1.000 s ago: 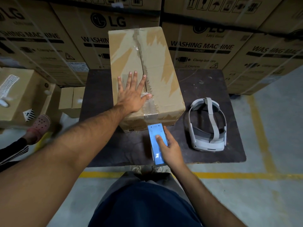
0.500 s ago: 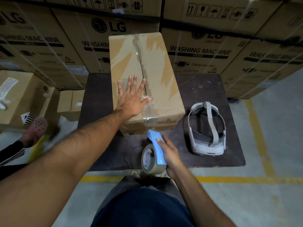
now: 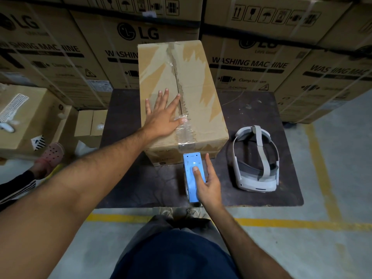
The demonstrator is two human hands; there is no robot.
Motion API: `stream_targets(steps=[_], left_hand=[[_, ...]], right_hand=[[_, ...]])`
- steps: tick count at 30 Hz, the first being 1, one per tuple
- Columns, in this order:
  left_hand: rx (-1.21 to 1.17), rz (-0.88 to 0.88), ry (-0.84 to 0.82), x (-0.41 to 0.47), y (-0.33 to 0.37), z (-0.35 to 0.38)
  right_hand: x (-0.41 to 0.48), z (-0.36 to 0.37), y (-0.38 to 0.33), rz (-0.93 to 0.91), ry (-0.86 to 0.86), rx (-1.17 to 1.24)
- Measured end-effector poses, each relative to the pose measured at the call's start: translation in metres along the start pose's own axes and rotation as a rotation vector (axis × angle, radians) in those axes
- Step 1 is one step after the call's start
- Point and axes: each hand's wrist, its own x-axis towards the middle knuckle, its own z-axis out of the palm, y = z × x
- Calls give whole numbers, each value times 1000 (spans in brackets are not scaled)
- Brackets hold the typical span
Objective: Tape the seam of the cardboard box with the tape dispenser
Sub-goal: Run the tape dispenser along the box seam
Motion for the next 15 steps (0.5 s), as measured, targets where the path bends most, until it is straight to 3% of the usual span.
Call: stream_targets(steps=[5,11,15], left_hand=[[-126,116,58,-20,-6,-3],[118,444,87,-59,-2,-1],[294,448,67,-68,-1,7]], right_hand=[[7,-2,8,-58,11,-170],[4,-9,-3,-133,-10,-257],[6,-18,-7,-156,-22,-313]])
